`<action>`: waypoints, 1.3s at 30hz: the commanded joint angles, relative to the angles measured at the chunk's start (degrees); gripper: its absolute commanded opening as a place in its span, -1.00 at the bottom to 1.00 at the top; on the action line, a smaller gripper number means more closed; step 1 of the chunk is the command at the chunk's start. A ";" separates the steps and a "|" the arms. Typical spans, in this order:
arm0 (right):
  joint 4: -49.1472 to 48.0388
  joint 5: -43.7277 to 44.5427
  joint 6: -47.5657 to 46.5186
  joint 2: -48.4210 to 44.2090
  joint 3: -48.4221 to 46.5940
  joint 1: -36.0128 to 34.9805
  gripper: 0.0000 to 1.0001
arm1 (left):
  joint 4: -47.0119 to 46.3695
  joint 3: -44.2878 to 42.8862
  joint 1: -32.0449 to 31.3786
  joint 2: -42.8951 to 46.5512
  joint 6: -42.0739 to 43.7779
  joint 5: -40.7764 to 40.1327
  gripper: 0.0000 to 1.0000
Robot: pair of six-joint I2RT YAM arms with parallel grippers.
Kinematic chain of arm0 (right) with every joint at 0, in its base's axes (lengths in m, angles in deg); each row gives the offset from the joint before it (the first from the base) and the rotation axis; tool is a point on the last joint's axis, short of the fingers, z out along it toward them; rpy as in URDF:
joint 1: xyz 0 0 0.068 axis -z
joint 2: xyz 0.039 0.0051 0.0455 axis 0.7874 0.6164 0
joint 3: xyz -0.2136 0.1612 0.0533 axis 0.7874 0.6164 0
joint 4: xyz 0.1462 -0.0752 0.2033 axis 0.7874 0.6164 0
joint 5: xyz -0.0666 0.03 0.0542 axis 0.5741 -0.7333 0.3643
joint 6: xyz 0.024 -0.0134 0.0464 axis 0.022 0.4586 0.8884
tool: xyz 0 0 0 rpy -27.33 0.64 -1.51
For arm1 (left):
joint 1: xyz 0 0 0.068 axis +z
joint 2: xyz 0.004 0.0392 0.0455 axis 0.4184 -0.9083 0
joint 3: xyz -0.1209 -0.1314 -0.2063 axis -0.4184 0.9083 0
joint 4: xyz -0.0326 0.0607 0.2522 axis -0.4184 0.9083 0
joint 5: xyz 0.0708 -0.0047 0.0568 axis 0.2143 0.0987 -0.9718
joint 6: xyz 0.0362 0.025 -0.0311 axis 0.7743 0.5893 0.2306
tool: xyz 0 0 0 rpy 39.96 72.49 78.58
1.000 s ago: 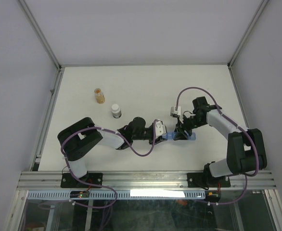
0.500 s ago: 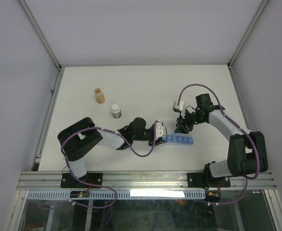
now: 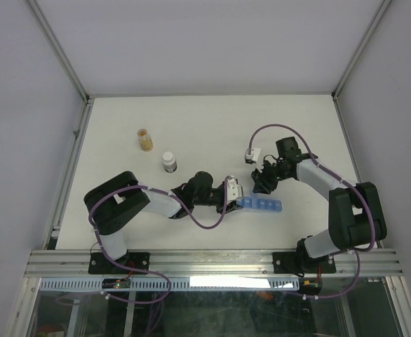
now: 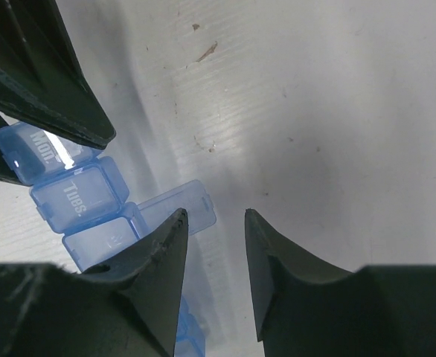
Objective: Sort the pills into containers
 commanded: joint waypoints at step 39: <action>9.34 -12.69 2.97 -10.43 -6.92 8.62 0.11 | -3.26 1.39 -0.33 4.32 -9.35 -8.99 0.77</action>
